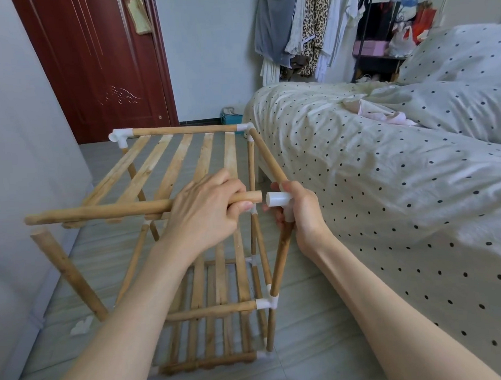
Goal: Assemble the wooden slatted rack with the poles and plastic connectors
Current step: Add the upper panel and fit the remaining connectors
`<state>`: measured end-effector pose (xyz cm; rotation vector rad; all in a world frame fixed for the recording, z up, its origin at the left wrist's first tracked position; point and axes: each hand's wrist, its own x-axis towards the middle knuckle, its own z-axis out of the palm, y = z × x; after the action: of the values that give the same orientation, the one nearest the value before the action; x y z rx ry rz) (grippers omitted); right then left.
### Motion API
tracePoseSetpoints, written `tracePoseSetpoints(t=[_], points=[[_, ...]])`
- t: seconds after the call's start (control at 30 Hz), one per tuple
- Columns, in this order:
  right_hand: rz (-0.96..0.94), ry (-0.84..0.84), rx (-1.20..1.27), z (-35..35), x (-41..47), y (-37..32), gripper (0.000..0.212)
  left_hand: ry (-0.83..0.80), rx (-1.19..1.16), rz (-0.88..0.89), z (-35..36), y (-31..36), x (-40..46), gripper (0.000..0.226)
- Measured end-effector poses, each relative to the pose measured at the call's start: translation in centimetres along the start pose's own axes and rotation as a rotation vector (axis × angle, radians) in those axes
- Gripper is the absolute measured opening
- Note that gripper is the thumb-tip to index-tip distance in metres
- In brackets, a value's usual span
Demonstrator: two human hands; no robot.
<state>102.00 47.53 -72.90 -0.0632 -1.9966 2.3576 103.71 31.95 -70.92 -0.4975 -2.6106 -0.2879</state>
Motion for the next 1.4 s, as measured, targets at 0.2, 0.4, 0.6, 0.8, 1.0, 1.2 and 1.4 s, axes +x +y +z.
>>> tracePoseSetpoints(t=[0.2,0.4,0.6,0.8,1.0,1.2,1.4], points=[[-0.002,0.032,-0.087,0.5,-0.3,-0.1,0.022,-0.035,-0.004,-0.002,0.0,0.2,-0.3,0.025],[-0.038,0.081,-0.104,1.0,-0.4,0.0,0.022,-0.054,0.056,-0.038,0.0,0.9,-0.1,0.053],[-0.025,0.043,-0.102,1.1,-0.6,-0.2,0.02,0.0,0.088,-0.07,0.8,1.4,0.1,0.057],[-0.013,-0.008,-0.182,0.6,-0.4,-0.2,0.029,-0.014,0.036,-0.081,1.3,1.8,0.2,0.047],[-0.019,0.028,-0.244,0.6,-0.1,-0.2,0.034,0.028,0.065,-0.085,1.8,2.1,0.2,0.046],[-0.025,0.028,-0.254,1.5,0.1,0.1,0.026,0.047,0.009,-0.142,1.6,1.7,0.1,0.043],[-0.011,-0.006,-0.265,1.3,0.4,0.3,0.027,0.073,-0.041,-0.181,1.6,1.6,0.2,0.036]])
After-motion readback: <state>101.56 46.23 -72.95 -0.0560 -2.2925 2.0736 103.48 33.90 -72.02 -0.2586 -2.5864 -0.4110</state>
